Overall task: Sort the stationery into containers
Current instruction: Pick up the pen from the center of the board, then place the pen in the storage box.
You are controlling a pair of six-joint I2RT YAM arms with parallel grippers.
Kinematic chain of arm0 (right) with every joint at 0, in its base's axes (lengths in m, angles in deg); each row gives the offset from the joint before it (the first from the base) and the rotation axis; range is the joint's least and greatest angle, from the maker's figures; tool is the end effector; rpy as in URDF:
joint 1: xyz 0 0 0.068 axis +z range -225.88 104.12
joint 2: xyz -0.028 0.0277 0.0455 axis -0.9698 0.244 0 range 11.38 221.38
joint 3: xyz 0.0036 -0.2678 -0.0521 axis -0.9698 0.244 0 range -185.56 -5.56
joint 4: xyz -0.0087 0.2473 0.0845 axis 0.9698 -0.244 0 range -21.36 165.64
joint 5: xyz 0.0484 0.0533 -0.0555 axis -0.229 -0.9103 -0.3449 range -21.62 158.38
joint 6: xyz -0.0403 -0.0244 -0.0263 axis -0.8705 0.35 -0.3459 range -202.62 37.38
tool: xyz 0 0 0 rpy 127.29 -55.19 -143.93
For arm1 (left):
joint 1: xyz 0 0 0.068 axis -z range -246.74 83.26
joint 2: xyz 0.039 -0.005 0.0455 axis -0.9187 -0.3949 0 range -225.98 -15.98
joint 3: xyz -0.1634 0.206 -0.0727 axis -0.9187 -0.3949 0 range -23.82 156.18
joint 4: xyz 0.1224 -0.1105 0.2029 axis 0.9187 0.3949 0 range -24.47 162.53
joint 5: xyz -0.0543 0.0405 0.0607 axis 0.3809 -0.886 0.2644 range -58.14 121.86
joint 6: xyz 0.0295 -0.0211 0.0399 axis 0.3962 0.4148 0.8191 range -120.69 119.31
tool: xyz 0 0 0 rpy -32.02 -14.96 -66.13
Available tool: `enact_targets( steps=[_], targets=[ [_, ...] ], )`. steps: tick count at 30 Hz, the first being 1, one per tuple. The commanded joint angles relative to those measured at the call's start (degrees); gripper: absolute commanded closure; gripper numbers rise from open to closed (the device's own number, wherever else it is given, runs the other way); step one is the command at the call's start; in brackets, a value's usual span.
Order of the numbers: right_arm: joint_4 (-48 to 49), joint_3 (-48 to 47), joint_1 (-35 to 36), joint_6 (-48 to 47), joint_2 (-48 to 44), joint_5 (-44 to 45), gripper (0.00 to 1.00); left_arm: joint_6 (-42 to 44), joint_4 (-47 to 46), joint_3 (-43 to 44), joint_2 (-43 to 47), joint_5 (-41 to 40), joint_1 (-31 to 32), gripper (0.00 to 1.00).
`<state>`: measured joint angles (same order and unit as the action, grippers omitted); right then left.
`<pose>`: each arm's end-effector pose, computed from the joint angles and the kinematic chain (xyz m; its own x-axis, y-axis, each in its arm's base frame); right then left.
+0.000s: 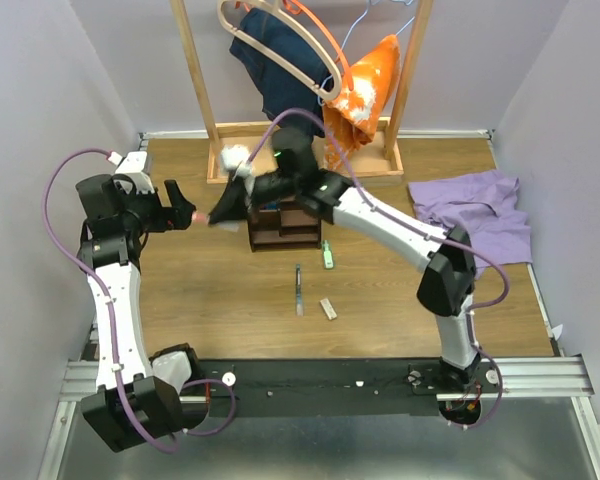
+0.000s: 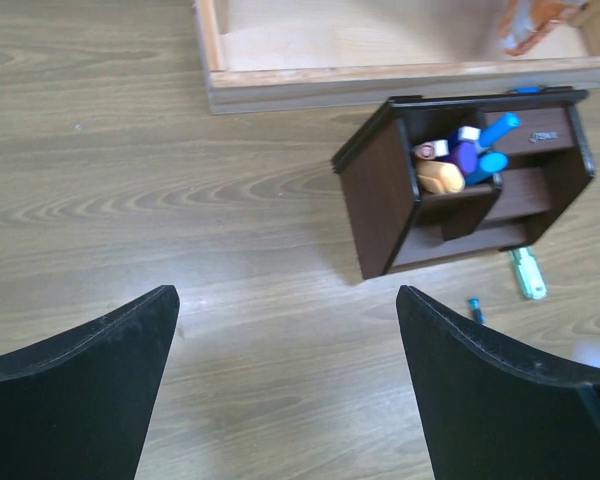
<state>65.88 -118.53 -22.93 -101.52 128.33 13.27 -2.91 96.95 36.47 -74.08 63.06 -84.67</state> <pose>0.2659 0.4006 0.3692 0.1680 -0.0851 -0.9821 -0.9324 -0.3371 -0.1302 0.2095 0.0484 0.3559 -0.4708 -0.1870 -0.8622 0.1487 0.9465 -0.2865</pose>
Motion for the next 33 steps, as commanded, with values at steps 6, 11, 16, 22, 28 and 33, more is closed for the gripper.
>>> enact_targets(
  steps=[6,11,16,22,28,33],
  targets=[
    [58.70,8.72,-12.69,45.18,-0.23,6.86,0.99,1.78,-1.01,-0.52,2.21,8.79,-0.43,0.01],
    [64.33,12.15,-16.21,44.74,1.70,7.30,0.99,1.17,-2.50,-1.40,1.07,10.54,-0.35,0.01],
    [68.20,14.35,-18.05,45.08,5.21,7.91,0.99,-0.33,-5.92,-2.55,-1.74,12.57,-0.35,0.01],
    [73.03,14.53,-18.58,43.68,9.52,7.56,0.99,-4.46,-11.29,-1.15,-6.58,14.68,-0.35,0.01],
    [76.11,14.00,-18.58,42.10,14.27,7.21,0.99,-4.55,-11.29,1.41,-9.57,14.41,-0.35,0.01],
    [77.96,14.35,-18.58,40.87,17.61,8.00,0.99,-5.60,-12.70,0.79,-10.01,14.33,-0.35,0.01]
  ],
)
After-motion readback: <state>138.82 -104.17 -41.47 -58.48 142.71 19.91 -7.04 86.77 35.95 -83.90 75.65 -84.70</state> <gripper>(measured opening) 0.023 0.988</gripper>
